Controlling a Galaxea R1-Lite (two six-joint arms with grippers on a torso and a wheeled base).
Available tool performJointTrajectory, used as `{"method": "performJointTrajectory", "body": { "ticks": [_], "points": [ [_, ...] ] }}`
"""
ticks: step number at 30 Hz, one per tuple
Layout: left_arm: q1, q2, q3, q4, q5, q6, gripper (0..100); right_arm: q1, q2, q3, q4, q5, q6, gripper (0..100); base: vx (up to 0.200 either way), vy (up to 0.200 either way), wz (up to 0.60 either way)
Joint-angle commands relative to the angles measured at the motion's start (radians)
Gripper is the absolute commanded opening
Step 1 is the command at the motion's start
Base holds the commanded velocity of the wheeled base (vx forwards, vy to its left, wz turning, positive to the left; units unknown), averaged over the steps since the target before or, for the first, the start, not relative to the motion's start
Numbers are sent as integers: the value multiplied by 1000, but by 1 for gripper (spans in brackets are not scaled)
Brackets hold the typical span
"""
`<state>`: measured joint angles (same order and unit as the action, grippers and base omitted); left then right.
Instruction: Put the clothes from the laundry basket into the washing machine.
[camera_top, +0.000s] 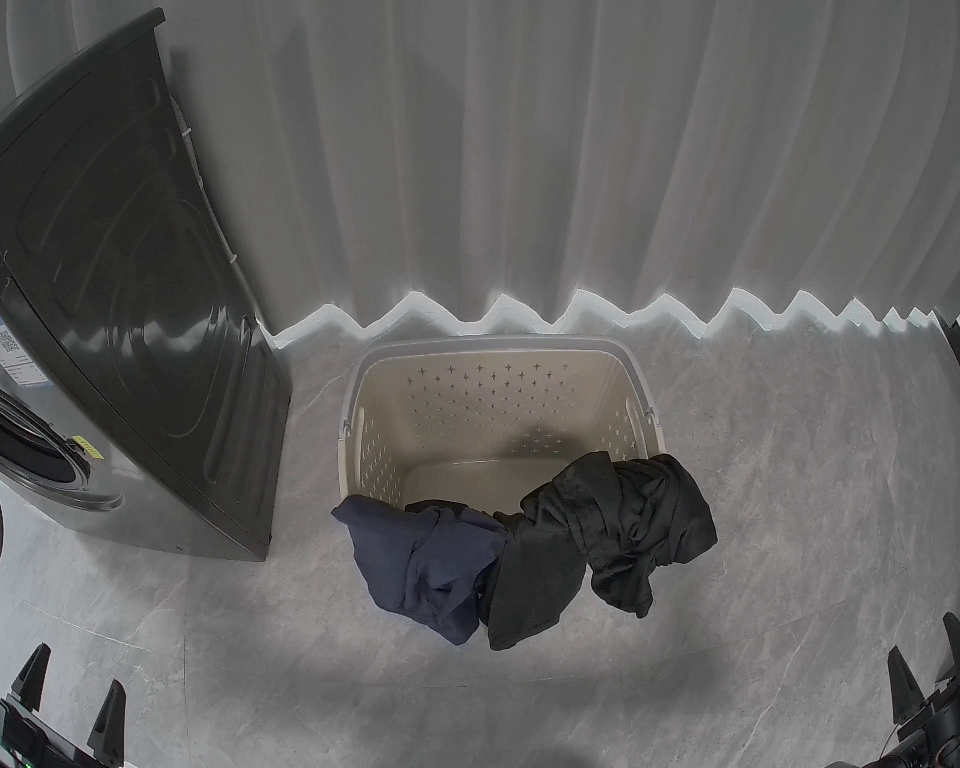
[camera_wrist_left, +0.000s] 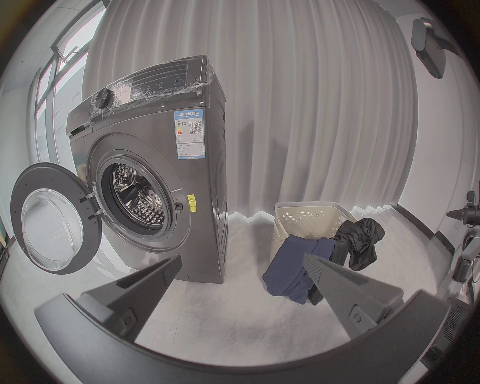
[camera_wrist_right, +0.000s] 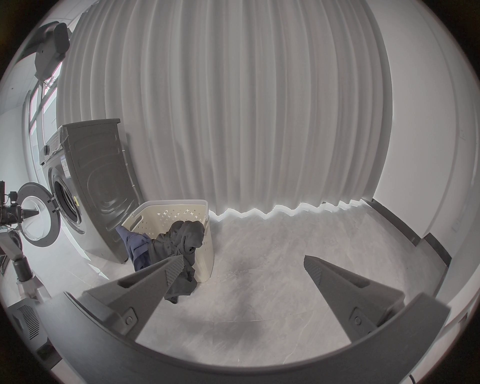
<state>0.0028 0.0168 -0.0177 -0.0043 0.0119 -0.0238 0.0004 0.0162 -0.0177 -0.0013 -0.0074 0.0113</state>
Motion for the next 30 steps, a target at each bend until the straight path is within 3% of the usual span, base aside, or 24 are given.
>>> {"method": "performJointTrajectory", "body": {
  "ticks": [1, 16, 19, 22, 25, 30],
  "points": [
    [0, -11, 18, 0, 0, -1, 100, 1, -16, 18, 0, 1, 3, 100, 0, 0, 0],
    [0, -11, 18, 0, 0, 2, 100, 0, -16, 18, -16, -5, 13, 100, 0, 0, 0],
    [0, -11, 18, 0, -1, -1, 100, -2, -2, -107, -59, -8, 10, 100, 0, 0, 0],
    [0, -11, 18, 1, -1, -1, 100, 13, 119, -154, -37, -6, 12, 100, 0, 0, 0],
    [0, -11, 16, 1, -1, -2, 100, 39, 261, -68, -49, 23, 47, 100, 0, 0, 0],
    [0, -11, 16, 1, -1, -4, 100, 87, 435, -44, -89, 92, 98, 100, 0, 0, 0]
  ]
}}
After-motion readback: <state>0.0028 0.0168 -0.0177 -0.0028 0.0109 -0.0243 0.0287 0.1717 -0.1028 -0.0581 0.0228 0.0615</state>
